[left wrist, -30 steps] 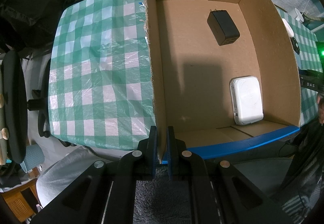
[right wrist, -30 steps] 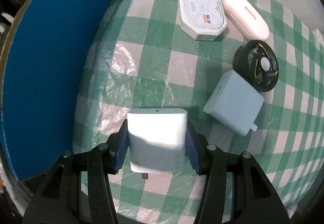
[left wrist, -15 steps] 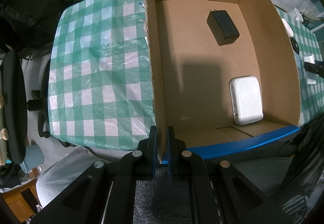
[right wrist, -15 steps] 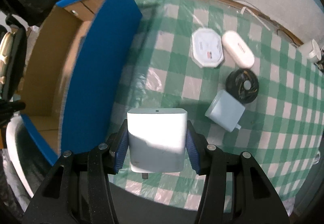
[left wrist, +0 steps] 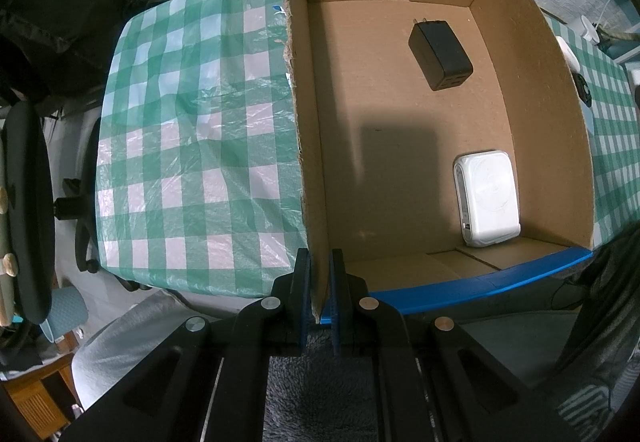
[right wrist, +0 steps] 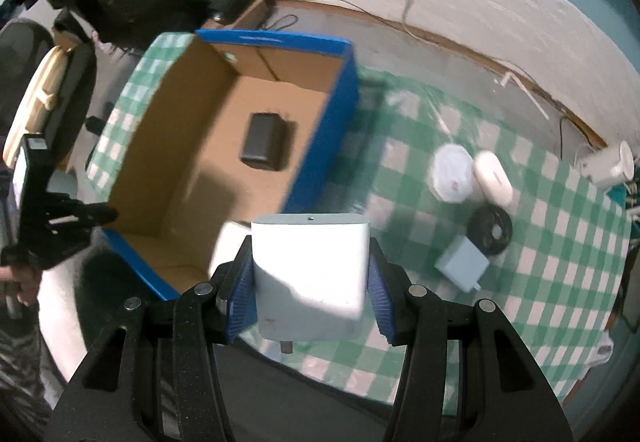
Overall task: Organize rigid objects
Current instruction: 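Carry the white charger into the box and release it with the right gripper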
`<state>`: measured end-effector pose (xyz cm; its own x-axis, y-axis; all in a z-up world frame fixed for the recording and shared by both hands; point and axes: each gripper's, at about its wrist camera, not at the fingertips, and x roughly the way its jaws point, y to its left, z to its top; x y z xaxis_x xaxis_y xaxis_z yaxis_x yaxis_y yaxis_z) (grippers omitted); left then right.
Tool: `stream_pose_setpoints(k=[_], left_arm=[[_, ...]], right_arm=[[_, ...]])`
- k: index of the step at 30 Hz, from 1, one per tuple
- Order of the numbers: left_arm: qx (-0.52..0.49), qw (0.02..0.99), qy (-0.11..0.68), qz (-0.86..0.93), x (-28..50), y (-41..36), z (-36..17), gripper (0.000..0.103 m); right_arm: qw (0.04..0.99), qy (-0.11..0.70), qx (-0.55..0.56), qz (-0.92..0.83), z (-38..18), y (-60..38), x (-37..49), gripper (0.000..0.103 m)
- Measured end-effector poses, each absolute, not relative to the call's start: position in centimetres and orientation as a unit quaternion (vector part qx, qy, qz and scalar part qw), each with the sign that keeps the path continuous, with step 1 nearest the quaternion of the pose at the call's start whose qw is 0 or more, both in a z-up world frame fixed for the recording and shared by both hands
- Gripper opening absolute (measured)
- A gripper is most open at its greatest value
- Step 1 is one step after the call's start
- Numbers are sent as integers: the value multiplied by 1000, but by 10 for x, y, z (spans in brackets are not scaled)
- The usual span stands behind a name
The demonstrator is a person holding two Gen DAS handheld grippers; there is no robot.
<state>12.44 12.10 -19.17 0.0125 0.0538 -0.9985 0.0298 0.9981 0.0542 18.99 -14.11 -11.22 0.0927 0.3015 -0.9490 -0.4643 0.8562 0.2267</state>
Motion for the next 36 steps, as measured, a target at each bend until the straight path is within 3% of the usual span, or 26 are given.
stream_pose_setpoints(k=[16,36], left_arm=[[26,710,703,7,126,123,-190,7],[30,711,703,6,129,122,-188,7]], right_arm=[[709,628,-90,307,-151,-66,182,52],[717,627,-81,295,-171,-79,183,52]])
